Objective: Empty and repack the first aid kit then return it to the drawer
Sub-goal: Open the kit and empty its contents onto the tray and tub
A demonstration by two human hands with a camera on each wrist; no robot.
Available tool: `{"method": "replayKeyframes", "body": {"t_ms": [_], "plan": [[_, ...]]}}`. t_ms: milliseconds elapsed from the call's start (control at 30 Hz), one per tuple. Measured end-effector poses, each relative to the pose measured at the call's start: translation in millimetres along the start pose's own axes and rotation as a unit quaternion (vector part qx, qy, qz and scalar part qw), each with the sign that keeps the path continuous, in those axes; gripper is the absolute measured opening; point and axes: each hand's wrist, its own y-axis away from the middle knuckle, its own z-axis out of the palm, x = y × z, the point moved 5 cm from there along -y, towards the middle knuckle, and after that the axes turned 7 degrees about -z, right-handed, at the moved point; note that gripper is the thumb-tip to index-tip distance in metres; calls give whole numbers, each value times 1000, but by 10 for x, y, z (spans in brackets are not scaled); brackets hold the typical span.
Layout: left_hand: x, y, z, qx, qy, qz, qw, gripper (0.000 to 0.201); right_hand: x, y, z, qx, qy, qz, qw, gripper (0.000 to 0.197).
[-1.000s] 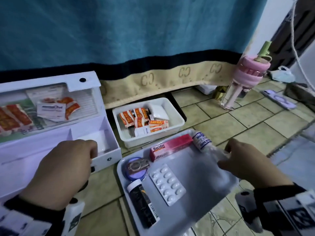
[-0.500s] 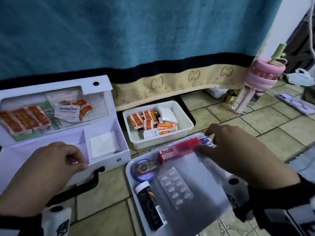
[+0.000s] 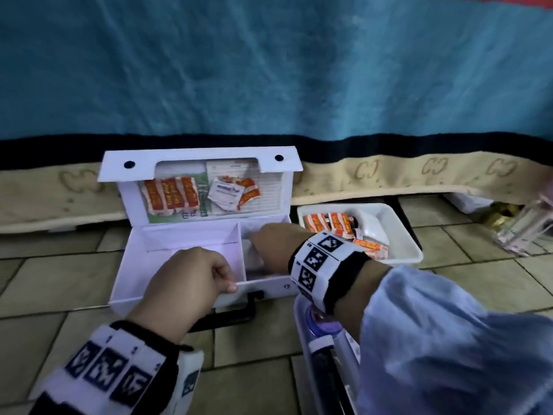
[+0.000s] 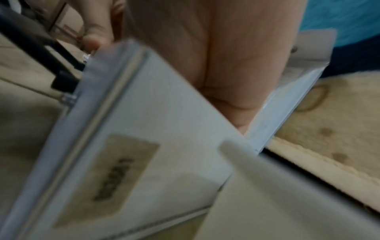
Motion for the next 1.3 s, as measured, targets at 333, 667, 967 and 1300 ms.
{"method": "replayKeyframes", "body": {"t_ms": [333, 667, 967, 1300], "plan": [[-32, 37, 0, 25, -19, -14, 999, 24, 56, 38, -156, 12, -15, 0, 1000, 30], [118, 140, -39, 42, -79, 25, 996, 24, 608, 1359, -720, 275, -157, 59, 947, 11], [559, 204, 153, 38, -103, 108, 988, 20, 1059, 2758, 14, 251, -217, 267, 905, 17], [547, 167, 162, 51, -129, 88, 986, 24, 792, 2381, 686, 161, -137, 343, 915, 8]]}}
